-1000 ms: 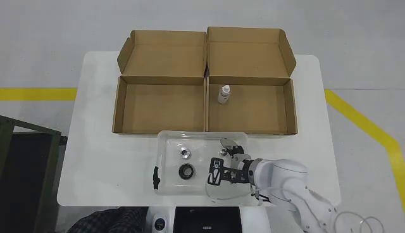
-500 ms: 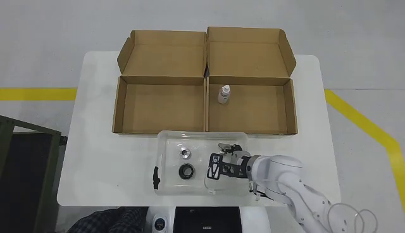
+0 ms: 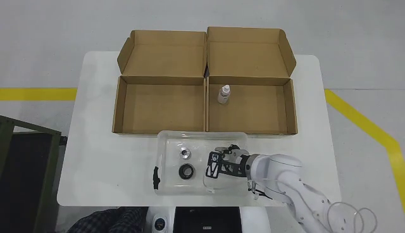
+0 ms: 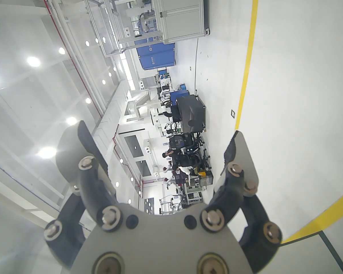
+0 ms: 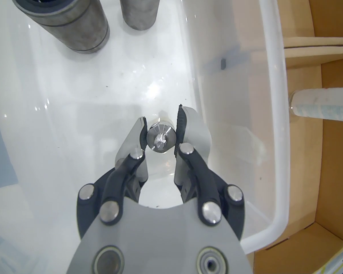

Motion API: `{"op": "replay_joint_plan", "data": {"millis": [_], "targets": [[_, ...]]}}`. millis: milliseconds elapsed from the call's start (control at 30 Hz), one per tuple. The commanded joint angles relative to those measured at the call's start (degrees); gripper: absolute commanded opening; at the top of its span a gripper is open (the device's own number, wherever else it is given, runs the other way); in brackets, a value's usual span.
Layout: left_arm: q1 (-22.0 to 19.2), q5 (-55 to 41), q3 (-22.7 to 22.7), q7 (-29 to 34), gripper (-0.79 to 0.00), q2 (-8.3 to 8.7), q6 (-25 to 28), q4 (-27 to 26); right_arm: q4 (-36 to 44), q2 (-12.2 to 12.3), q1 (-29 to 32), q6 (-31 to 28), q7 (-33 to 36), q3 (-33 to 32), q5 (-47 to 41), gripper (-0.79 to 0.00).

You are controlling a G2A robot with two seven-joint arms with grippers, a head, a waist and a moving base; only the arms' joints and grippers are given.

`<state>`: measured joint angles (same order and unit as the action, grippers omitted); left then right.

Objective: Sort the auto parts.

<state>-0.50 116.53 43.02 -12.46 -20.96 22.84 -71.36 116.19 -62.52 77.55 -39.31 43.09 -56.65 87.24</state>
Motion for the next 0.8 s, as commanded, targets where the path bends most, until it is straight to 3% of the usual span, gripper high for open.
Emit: {"op": "replay_joint_plan", "data": {"millis": [0, 267, 467, 767], "targets": [[0.0, 0.0, 0.0, 0.0, 0.0, 0.0, 0.0, 0.0, 0.43, 0.09, 0.28, -0.59, -1.12, -0.27, -0.72, -0.785], [0.0, 0.0, 0.0, 0.0, 0.0, 0.0, 0.0, 0.0, 1.94, 0.44, 1.27, -1.35, -8.42, -2.38, -4.51, -0.785], [0.0, 0.0, 0.0, 0.0, 0.0, 0.0, 0.0, 0.0, 2.24, 0.71, 3.23, 1.25, -18.55, -6.13, -9.0, -0.785], [0.0, 0.0, 0.0, 0.0, 0.0, 0.0, 0.0, 0.0, 3.02, 1.17, 6.2, 0.6, -30.0, -10.99, -16.8, -0.785]]}}
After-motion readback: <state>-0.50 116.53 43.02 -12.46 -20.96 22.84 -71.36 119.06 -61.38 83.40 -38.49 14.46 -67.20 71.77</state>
